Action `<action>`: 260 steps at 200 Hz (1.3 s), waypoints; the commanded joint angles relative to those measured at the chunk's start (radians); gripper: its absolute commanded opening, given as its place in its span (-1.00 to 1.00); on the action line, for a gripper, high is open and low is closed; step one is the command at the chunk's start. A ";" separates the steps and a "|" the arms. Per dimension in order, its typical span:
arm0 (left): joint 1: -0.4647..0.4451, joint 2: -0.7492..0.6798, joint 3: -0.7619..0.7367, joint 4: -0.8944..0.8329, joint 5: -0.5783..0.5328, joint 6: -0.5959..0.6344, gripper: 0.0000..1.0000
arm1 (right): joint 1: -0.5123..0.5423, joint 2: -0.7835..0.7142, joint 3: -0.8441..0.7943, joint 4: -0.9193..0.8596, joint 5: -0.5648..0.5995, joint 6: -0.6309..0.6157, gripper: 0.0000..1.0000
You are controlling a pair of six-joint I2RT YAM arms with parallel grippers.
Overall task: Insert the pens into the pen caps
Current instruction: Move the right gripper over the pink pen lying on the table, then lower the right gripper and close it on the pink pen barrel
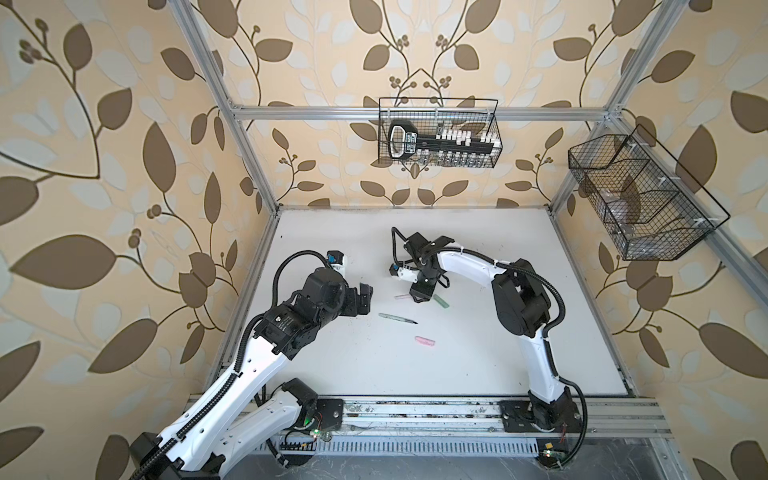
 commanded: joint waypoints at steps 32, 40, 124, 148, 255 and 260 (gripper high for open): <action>-0.002 0.001 0.037 -0.012 -0.043 -0.012 0.98 | -0.017 0.008 0.039 0.003 -0.062 0.112 0.10; -0.004 0.000 0.036 -0.012 -0.043 -0.011 0.98 | -0.027 -0.018 0.023 0.027 -0.085 0.147 0.13; -0.003 0.021 0.033 -0.012 -0.064 -0.013 0.98 | 0.023 -0.327 -0.356 0.367 -0.100 0.967 0.30; -0.003 0.033 0.027 -0.002 -0.055 -0.013 0.98 | 0.111 -0.340 -0.392 0.378 -0.050 1.068 0.37; -0.002 0.025 0.021 -0.005 -0.087 0.011 0.98 | 0.006 -0.335 -0.611 0.688 -0.081 1.222 0.42; -0.002 0.025 0.021 -0.006 -0.087 0.012 0.98 | 0.005 -0.331 -0.605 0.688 -0.081 1.224 0.43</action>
